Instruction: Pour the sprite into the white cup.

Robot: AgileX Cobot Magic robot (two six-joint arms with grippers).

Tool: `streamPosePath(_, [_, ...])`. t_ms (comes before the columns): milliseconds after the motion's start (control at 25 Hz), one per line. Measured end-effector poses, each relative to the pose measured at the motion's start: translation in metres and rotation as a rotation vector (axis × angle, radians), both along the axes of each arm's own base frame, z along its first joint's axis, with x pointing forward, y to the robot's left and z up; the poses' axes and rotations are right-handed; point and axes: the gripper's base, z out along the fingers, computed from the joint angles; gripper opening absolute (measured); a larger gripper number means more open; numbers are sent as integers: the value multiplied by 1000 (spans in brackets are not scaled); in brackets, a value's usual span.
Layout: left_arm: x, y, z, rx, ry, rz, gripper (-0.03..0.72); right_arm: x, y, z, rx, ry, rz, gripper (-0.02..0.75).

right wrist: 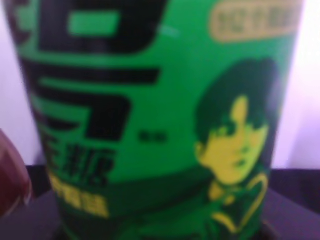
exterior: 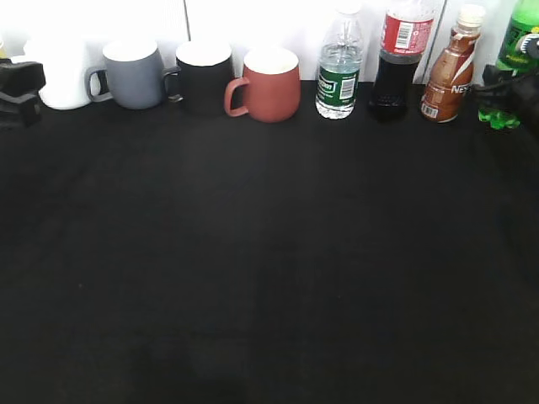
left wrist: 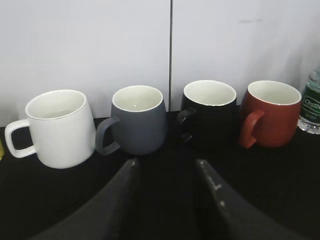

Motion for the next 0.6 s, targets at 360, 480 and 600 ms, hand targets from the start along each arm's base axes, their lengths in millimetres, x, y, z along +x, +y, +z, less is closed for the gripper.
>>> streamPosePath(360, [0,0,0,-9,3,7,278,-11,0,7,10,29,-7,589])
streamPosePath(480, [0,0,0,-30,13,11,278,-26,1,4,15,68,-8,589])
streamPosePath(600, [-1,0,-4,-24,54,11,278,-50,4,5,19,87,-7,589])
